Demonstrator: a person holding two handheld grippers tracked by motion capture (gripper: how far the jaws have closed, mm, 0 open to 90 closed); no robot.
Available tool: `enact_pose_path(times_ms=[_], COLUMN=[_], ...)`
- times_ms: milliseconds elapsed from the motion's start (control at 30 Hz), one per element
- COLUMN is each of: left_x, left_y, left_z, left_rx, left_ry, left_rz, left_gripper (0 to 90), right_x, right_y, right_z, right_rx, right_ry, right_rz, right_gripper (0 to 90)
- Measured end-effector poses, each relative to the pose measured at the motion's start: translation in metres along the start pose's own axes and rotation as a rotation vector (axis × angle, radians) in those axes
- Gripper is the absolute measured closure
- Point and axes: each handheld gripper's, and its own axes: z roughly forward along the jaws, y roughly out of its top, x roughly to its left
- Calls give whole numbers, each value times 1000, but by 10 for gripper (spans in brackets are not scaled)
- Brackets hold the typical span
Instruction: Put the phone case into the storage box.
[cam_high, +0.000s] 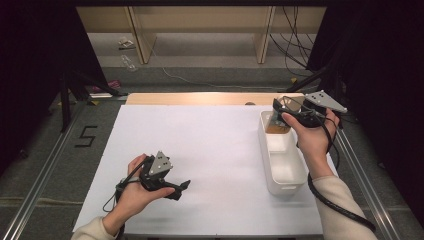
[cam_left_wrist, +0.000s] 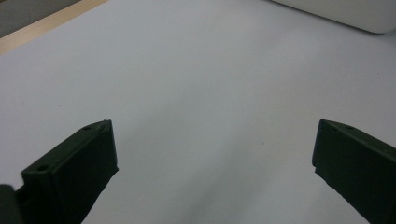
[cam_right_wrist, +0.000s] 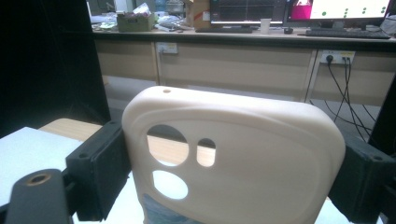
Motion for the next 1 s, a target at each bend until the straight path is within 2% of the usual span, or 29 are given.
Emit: enact_pose_path(times_ms=[1000], left_x=[0], left_y=[0], left_z=[0], left_rx=[1], left_ry=[0], left_rz=[-3], left_gripper=[0], right_x=[-2], right_y=[3], right_z=[11], right_rx=[14], right_ry=[-14], right_rz=[1], right_gripper=[133])
